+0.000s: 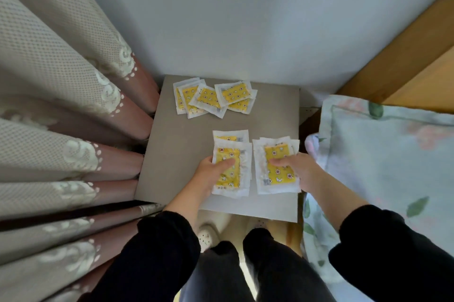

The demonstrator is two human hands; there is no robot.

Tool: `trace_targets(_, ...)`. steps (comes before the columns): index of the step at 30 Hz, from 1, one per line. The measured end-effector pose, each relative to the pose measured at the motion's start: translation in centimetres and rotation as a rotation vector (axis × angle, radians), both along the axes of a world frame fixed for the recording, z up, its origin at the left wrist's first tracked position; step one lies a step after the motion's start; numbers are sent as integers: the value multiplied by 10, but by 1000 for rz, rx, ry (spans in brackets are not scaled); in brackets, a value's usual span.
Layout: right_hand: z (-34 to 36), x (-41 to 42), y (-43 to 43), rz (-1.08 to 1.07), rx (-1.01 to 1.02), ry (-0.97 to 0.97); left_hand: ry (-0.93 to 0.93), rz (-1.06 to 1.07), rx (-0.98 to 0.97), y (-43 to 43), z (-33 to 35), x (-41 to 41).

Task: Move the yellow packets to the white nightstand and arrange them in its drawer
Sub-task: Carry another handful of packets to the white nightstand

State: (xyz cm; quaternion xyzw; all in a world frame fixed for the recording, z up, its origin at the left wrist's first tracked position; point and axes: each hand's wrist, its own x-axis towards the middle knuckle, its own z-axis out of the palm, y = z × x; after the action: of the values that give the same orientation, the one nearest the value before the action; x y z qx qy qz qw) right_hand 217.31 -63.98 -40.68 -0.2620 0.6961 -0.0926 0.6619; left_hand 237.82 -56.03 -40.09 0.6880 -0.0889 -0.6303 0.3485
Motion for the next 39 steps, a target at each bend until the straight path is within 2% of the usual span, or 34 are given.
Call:
trace_targets(5, 36, -8, 33, -91, -26, -19, 17, -121, -39, 8, 45, 3)
trace_targets(9, 73, -1, 76, -142, -127, -5, 7, -245, -93, 21, 73, 17)
trace_targets(13, 99, 6, 138, -307, -193, 4, -81, -424, -130, 51, 93, 24)
trace_targets(20, 108, 19, 271, -616, -192, 18, -65, -700, -107, 138, 96, 20)
trace_targets(29, 99, -32, 480, -1020, -95, 163, -24, -1122, -51, 261, 92, -73)
trace_targets(39, 80, -55, 736, -1534, -79, 134, -61, -1698, -65, 463, 74, -178)
